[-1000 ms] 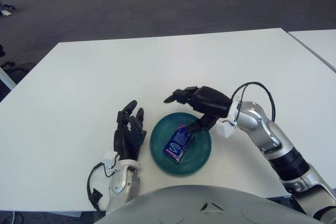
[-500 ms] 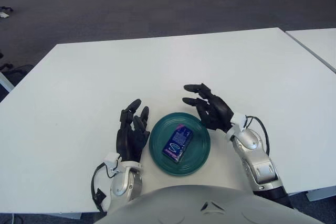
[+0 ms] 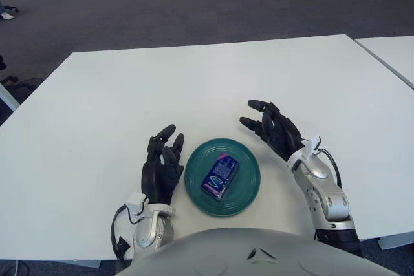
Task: Put the gum into the plate.
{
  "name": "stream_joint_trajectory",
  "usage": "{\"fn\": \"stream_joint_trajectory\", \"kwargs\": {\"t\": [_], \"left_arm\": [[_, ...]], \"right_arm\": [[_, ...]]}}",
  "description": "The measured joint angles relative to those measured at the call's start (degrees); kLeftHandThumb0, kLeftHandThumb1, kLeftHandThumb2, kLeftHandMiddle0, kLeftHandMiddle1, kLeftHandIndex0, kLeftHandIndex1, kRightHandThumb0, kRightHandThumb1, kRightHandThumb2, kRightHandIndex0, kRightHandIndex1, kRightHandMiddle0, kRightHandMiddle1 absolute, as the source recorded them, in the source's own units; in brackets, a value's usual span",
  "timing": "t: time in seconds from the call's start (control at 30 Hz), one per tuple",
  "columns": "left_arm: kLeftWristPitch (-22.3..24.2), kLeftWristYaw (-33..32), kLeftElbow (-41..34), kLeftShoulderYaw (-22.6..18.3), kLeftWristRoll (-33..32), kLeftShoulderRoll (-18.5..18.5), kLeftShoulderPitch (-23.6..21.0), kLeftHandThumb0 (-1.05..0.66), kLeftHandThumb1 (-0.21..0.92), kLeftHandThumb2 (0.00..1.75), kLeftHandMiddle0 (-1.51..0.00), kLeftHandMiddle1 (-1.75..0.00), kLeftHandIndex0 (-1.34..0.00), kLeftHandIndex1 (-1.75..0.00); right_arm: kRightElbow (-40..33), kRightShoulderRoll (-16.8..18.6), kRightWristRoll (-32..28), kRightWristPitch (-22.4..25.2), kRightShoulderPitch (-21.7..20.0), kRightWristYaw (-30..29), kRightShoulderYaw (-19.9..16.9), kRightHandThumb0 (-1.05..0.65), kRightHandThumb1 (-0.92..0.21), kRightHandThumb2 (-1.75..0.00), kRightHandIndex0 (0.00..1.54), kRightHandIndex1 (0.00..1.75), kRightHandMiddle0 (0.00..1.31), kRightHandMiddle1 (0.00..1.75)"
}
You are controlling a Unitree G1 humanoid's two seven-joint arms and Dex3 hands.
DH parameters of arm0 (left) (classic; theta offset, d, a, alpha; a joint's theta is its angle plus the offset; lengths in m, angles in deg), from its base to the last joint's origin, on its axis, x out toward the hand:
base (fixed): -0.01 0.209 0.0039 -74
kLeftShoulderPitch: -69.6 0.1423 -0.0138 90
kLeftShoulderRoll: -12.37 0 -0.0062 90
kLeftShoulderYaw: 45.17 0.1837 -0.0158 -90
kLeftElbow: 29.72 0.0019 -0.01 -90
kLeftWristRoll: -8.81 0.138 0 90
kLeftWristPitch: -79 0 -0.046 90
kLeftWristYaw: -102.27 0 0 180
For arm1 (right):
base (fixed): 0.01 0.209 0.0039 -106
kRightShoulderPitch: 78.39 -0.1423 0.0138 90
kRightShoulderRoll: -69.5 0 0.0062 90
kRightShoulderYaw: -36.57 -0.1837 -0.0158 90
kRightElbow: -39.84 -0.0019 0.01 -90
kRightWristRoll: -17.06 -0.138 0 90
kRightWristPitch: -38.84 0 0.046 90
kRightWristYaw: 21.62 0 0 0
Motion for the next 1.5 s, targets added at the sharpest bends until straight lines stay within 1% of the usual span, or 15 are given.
{"fn": "stream_joint_trajectory", "kwargs": {"t": [0.2,0.37,0.5,0.57,0.67,0.73,0.93,1.03,1.13,1.27,1.37,1.5], "left_arm": [[1.09,0.00,-1.65,0.20,0.00,-0.13,0.98,-0.91,0.92,0.82,-0.59,-0.08,-0.19,-1.01],[2.00,-0.03,-2.80,0.38,-0.01,-0.38,2.17,-0.89,0.92,0.80,-0.57,-0.07,-0.18,-1.02],[2.88,-0.02,-3.60,0.44,-0.03,-0.53,3.27,-0.88,0.92,0.78,-0.56,-0.07,-0.18,-1.03],[3.33,-0.02,-3.92,0.49,-0.03,-0.58,3.55,-0.87,0.92,0.78,-0.55,-0.06,-0.17,-1.03],[3.75,-0.01,-4.26,0.52,-0.04,-0.60,3.69,-0.87,0.92,0.78,-0.55,-0.06,-0.17,-1.03],[3.96,-0.02,-4.44,0.52,-0.04,-0.60,3.70,-0.87,0.92,0.77,-0.55,-0.06,-0.16,-1.04],[4.56,-0.11,-4.78,0.38,-0.07,-0.54,3.69,-0.90,0.92,0.76,-0.54,-0.06,-0.19,-1.06],[4.54,-0.21,-4.61,0.05,-0.02,-0.53,3.66,-0.92,0.92,0.76,-0.54,-0.05,-0.19,-1.07],[4.27,-0.36,-3.80,-0.57,0.20,-0.52,3.46,-0.93,0.92,0.76,-0.49,-0.03,-0.12,-1.02],[4.18,-0.73,-2.72,-1.23,0.91,-0.53,3.15,-0.93,0.92,0.78,-0.40,-0.01,-0.04,-0.95],[4.21,-1.21,-2.13,-1.61,2.42,-0.55,2.62,-0.92,0.92,0.80,-0.32,-0.01,-0.01,-0.84],[4.86,-2.25,-1.69,-1.91,4.64,-0.55,1.92,-0.93,0.92,0.84,-0.21,-0.01,0.00,-0.62]], "right_arm": [[0.41,-0.51,-0.56,-0.24,0.64,-0.25,-1.69,-0.70,-0.92,-0.77,0.52,0.16,0.04,0.87],[3.72,-1.61,-0.60,-2.69,0.74,0.25,-3.84,-0.69,-0.92,-0.78,0.51,0.15,0.03,0.86],[6.07,-1.67,-0.33,-4.78,0.83,-0.39,-5.00,-0.68,-0.92,-0.79,0.47,0.12,0.01,0.85],[6.87,-1.54,-0.02,-6.13,1.12,-0.66,-5.23,-0.68,-0.92,-0.80,0.44,0.10,0.00,0.81],[7.53,-1.40,0.32,-8.31,1.79,-1.03,-5.18,-0.68,-0.92,-0.81,0.41,0.08,0.00,0.77],[7.95,-1.11,1.16,-9.82,2.11,-1.42,-4.81,-0.68,-0.92,-0.82,0.36,0.04,0.00,0.68],[8.64,0.76,5.16,-15.49,4.01,-4.43,-2.08,-0.71,-0.92,-0.82,0.26,0.01,0.00,0.54],[9.05,1.62,6.75,-17.87,4.90,-5.69,-0.91,-0.71,-0.92,-0.83,0.23,0.00,0.00,0.50],[10.30,2.24,8.03,-19.96,5.15,-6.89,-0.18,-0.73,-0.92,-0.83,0.19,0.00,0.00,0.46],[14.92,2.50,9.30,-24.99,4.01,-7.68,0.02,-0.74,-0.92,-0.85,0.16,0.00,0.00,0.42],[17.04,2.57,10.28,-27.85,3.50,-8.41,0.01,-0.74,-0.92,-0.86,0.15,0.00,0.00,0.41],[19.05,2.62,11.31,-30.48,2.83,-9.27,0.13,-0.75,-0.92,-0.90,0.14,0.00,0.00,0.40]]}}
